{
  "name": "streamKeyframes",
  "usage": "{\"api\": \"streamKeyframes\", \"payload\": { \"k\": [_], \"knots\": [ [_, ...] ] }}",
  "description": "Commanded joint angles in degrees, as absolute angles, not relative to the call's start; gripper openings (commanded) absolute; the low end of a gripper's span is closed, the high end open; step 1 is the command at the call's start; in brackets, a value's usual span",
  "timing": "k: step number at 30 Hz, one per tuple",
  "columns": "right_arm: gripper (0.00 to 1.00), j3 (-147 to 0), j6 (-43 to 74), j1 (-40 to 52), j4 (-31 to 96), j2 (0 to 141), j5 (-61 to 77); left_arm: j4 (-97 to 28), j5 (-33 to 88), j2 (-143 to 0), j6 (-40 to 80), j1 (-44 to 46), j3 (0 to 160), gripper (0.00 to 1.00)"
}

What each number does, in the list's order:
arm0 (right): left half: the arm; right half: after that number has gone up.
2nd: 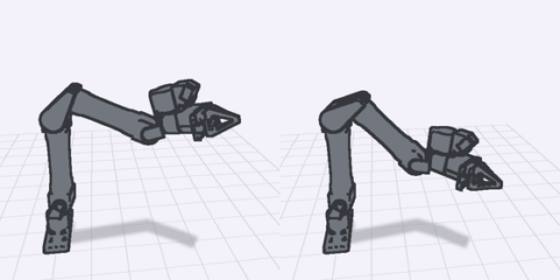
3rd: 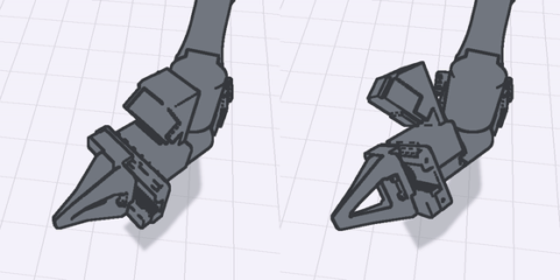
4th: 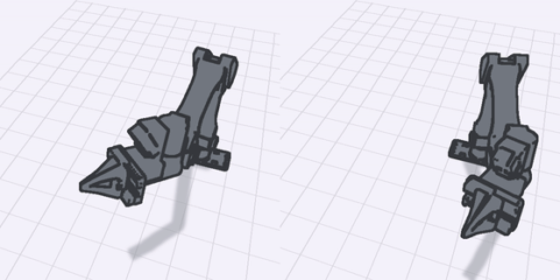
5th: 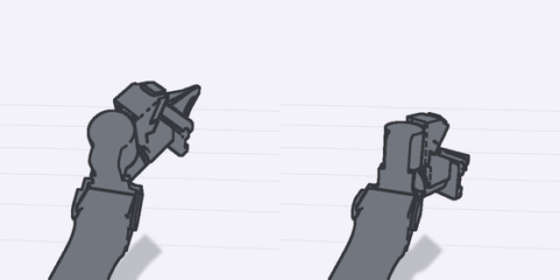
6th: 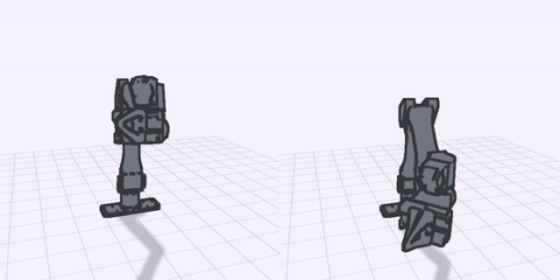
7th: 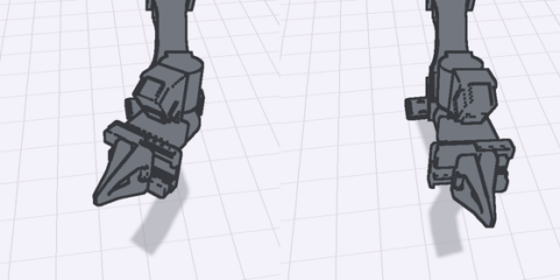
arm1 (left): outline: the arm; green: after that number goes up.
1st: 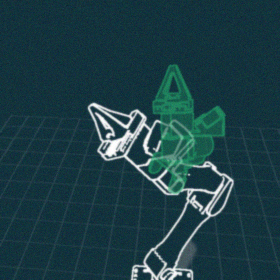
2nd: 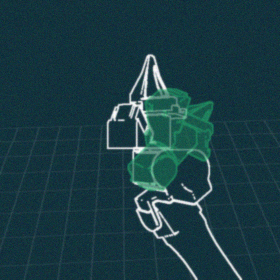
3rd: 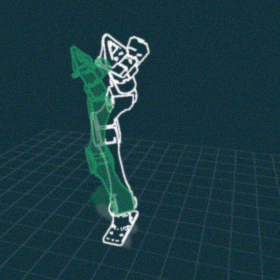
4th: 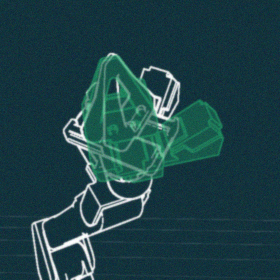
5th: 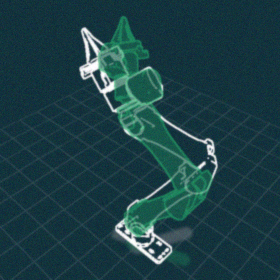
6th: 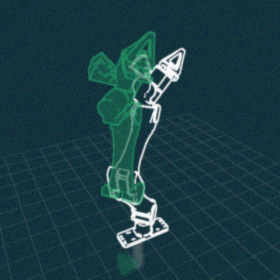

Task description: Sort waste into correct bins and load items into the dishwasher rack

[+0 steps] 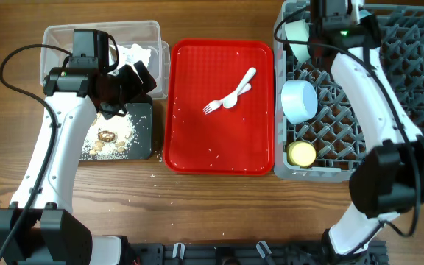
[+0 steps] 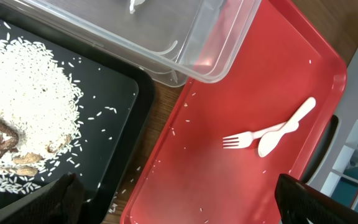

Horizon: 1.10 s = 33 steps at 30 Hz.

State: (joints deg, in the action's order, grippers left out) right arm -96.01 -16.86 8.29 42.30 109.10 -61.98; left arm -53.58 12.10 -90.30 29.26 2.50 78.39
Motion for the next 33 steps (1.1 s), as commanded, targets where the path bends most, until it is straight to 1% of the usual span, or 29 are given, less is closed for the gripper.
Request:
{"api": "streamKeyframes", "payload": {
  "k": [1, 2, 3, 4, 5, 7, 10, 11, 12, 14, 15, 16, 17, 18, 19, 21, 22, 23, 24, 26, 29, 31, 33],
  "knots": [
    [0.48, -95.96, -17.78, 8.16, 41.85, 111.68, -62.59, -53.45, 12.58, -89.03, 28.77, 2.22, 79.2, 1.0],
    [0.7, -95.96, -17.45, 8.19, 41.34, 111.68, -61.47, -53.45, 12.58, -89.01, 28.8, 2.24, 79.2, 1.0],
    [0.85, -95.98, -16.32, 8.32, 40.69, 111.57, -61.04, -53.45, 12.58, -89.01, 28.8, 2.22, 79.2, 1.0],
    [0.95, -95.98, -15.97, 8.56, 40.05, 111.2, -60.95, -53.45, 12.58, -89.03, 28.77, 2.22, 79.2, 1.0],
    [1.0, -95.98, -14.81, 8.91, 39.86, 110.45, -60.95, -53.45, 12.58, -89.01, 28.8, 2.22, 79.2, 1.0],
    [1.0, -95.98, -14.33, 9.78, 40.14, 108.2, -58.72, -53.45, 12.58, -89.01, 28.8, 2.22, 79.2, 1.0],
    [1.0, -95.98, -11.25, 12.05, 42.98, 102.3, -48.77, -53.45, 12.58, -89.03, 28.8, 2.22, 79.2, 1.0],
    [1.0, -95.98, -7.73, 12.97, 44.25, 100.2, -43.59, -53.45, 12.58, -89.03, 28.8, 2.22, 79.2, 1.0],
    [1.0, -95.98, 3.49, 15.7, 47.75, 95.74, -26.24, -53.45, 12.58, -89.01, 28.8, 2.22, 79.2, 1.0],
    [1.0, -95.98, 10.41, 18.11, 49.43, 92.97, -3.79, -53.45, 12.58, -89.03, 28.8, 2.22, 79.2, 1.0],
    [1.0, -95.98, 13.15, 18.61, 49.41, 92.68, 1.67, -53.45, 12.58, -89.03, 28.8, 2.24, 79.2, 1.0],
    [1.0, -95.92, 18.87, 19.59, 48.42, 92.88, 10.76, -53.45, 12.58, -89.03, 28.8, 2.22, 79.2, 1.0],
    [1.0, -95.85, 20.51, 20.47, 47.55, 93.51, 14.46, -53.45, 12.58, -89.03, 28.8, 2.22, 79.2, 1.0],
    [1.0, -95.53, 23.88, 21.87, 46.59, 94.5, 15.09, -53.45, 12.58, -89.03, 28.77, 2.22, 79.2, 1.0],
    [1.0, -94.67, 28.29, 23.66, 45.58, 95.79, 12.32, -53.45, 12.58, -89.01, 28.8, 2.22, 79.2, 1.0],
    [0.95, -93.1, 35.81, 26.52, 45.87, 98.87, 4.73, -53.45, 12.58, -89.03, 28.8, 2.22, 79.2, 1.0],
    [0.91, -92.4, 39.59, 27.49, 46.81, 100.79, 2.02, -53.45, 12.58, -89.01, 28.8, 2.22, 79.2, 1.0],
    [0.84, -91.74, 43.16, 28.1, 47.92, 103.2, 0.1, -53.45, 12.58, -89.03, 28.8, 2.22, 79.2, 1.0],
    [0.81, -91.13, 45.3, 28.18, 48.36, 105.14, -0.19, -53.45, 12.58, -89.03, 28.8, 2.22, 79.2, 1.0],
    [0.74, -89.82, 46.87, 28.16, 48.42, 109.69, 0.16, -53.45, 12.58, -89.03, 28.8, 2.22, 79.2, 1.0],
    [0.7, -89.54, 46.46, 28.12, 47.44, 114.61, 2.92, -53.45, 12.58, -89.03, 28.8, 2.22, 79.2, 1.0],
    [0.65, -89.54, 46.54, 28.23, 46.89, 117.67, 3.31, -53.45, 12.58, -89.03, 28.8, 2.22, 79.2, 1.0],
    [0.63, -89.54, 46.52, 28.23, 46.61, 120.44, 3.27, -53.47, 12.58, -89.03, 28.8, 2.22, 79.2, 1.0]
  ]
}}
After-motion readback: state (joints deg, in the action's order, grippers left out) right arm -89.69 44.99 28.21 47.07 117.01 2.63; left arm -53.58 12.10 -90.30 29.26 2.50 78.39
